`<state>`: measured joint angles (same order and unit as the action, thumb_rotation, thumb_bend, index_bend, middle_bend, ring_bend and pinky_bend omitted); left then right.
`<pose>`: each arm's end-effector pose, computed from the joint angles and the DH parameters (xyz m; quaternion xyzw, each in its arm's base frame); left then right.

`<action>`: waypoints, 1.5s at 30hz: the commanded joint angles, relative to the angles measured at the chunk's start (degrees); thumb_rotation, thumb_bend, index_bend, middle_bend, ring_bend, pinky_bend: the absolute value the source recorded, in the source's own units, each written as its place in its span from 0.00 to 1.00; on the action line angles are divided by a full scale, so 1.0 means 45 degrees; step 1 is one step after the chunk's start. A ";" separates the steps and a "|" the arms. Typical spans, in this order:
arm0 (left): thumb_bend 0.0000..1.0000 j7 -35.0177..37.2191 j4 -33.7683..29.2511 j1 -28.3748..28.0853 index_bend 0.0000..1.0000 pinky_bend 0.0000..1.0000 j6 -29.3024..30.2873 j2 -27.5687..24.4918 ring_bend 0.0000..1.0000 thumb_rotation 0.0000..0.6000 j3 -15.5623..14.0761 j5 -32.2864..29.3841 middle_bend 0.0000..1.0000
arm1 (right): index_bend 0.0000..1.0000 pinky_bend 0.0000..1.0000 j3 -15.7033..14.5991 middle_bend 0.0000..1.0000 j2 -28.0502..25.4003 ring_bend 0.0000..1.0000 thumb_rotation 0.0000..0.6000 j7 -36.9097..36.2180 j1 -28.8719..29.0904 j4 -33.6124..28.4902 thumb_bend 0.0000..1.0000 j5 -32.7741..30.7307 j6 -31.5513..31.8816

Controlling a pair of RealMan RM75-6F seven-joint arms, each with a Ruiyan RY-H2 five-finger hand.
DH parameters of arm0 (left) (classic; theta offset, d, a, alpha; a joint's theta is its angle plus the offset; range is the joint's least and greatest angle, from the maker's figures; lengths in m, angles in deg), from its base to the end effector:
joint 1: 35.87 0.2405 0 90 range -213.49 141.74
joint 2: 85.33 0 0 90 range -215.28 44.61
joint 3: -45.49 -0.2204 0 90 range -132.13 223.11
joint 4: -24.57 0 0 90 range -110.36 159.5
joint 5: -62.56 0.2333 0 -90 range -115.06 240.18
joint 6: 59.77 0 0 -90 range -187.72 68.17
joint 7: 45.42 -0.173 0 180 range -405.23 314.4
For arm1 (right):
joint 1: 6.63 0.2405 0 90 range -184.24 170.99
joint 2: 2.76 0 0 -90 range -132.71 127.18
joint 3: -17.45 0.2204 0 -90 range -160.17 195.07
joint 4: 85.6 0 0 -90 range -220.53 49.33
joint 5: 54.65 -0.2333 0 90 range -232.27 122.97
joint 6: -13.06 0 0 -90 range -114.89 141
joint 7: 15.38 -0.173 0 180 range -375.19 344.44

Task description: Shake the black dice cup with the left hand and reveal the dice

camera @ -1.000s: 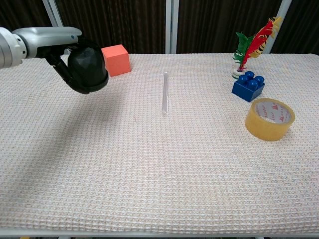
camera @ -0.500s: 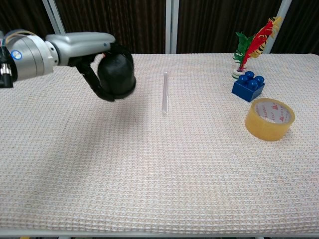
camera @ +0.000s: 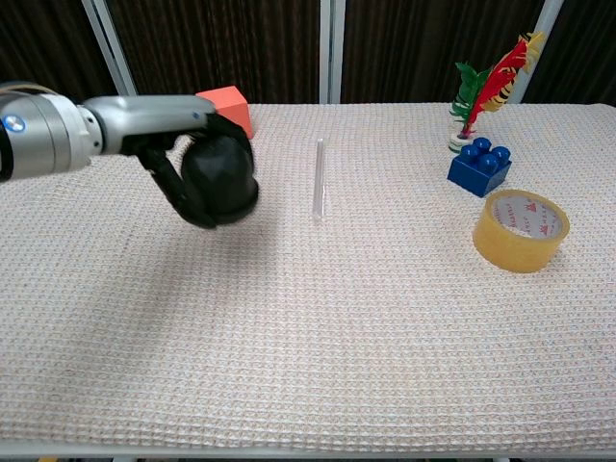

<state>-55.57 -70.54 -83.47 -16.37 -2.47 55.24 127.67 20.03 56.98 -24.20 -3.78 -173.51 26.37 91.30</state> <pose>-0.0640 0.3186 -0.0658 -0.7862 -0.4267 -0.3618 0.2625 -0.3431 -0.1965 0.1456 0.5681 -0.4512 0.3317 0.6030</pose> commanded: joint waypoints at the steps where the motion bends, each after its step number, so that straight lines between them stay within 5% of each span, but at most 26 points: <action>1: 0.24 0.0207 0.1160 0.0078 0.43 0.25 0.0265 0.0143 0.25 1.00 0.0185 -0.0323 0.54 | 0.00 0.00 0.0027 0.00 -0.0008 0.00 1.00 -0.0119 -0.0012 0.0097 0.16 -0.0068 -0.0026; 6: 0.24 -0.1477 0.4858 -0.0420 0.43 0.25 0.0801 0.0317 0.25 1.00 0.0913 -0.2980 0.53 | 0.00 0.00 0.0041 0.00 0.0044 0.00 1.00 -0.0158 0.0016 0.0186 0.16 -0.0132 -0.0123; 8: 0.24 -0.1308 0.5025 -0.0276 0.43 0.25 0.0738 0.0284 0.25 1.00 0.1076 -0.3677 0.53 | 0.00 0.00 0.0049 0.00 0.0046 0.00 1.00 -0.0121 0.0019 0.0153 0.16 -0.0107 -0.0094; 18: 0.24 -0.0068 -0.0801 0.0161 0.43 0.25 0.0327 -0.0417 0.25 1.00 -0.0452 0.0138 0.53 | 0.00 0.00 -0.0031 0.00 0.0071 0.00 1.00 -0.0010 0.0011 0.0088 0.16 0.0042 -0.0067; 21: 0.24 -0.0060 -0.1268 0.0138 0.43 0.25 0.0336 -0.0692 0.25 1.00 -0.0652 0.0893 0.53 | 0.00 0.00 -0.0019 0.00 0.0082 0.00 1.00 -0.0071 0.0012 0.0141 0.16 0.0000 -0.0097; 27: 0.24 -0.0810 0.2324 -0.0429 0.43 0.25 0.1285 -0.0500 0.25 1.00 0.1168 -0.1788 0.53 | 0.00 0.00 -0.0017 0.00 0.0095 0.00 1.00 -0.0151 0.0036 0.0224 0.16 -0.0057 -0.0203; 30: 0.24 -0.1711 0.4592 -0.0858 0.43 0.25 0.0818 -0.0186 0.25 1.00 0.1415 -0.3846 0.52 | 0.00 0.00 -0.0002 0.00 0.0104 0.00 1.00 -0.0119 0.0044 0.0207 0.16 -0.0056 -0.0189; 33: 0.24 -0.1859 0.5227 -0.0971 0.43 0.25 0.0295 0.0027 0.25 1.00 0.1366 -0.4809 0.51 | 0.00 0.00 -0.0016 0.00 0.0107 0.00 1.00 -0.0062 0.0041 0.0179 0.16 -0.0050 -0.0191; 37: 0.24 -0.1349 0.3509 -0.0594 0.43 0.25 0.0435 0.0003 0.25 1.00 0.0824 -0.3516 0.51 | 0.00 0.00 -0.0014 0.00 0.0109 0.00 1.00 -0.0014 0.0061 0.0151 0.16 -0.0090 -0.0252; 42: 0.24 -0.0311 -0.0283 0.0178 0.43 0.24 0.0711 -0.0103 0.25 1.00 -0.0598 0.0147 0.51 | 0.00 0.00 -0.0041 0.00 0.0088 0.00 1.00 0.0021 0.0037 0.0089 0.16 0.0012 -0.0160; 45: 0.24 -0.0231 -0.1302 0.0373 0.43 0.23 0.1166 -0.0068 0.25 1.00 -0.1275 0.2300 0.51 | 0.00 0.00 -0.0048 0.00 0.0084 0.00 1.00 -0.0001 0.0030 0.0104 0.16 0.0011 -0.0162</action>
<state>-59.24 -49.22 -84.50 -13.47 -3.13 56.26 119.93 19.82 57.36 -24.21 -3.64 -173.05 26.42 90.58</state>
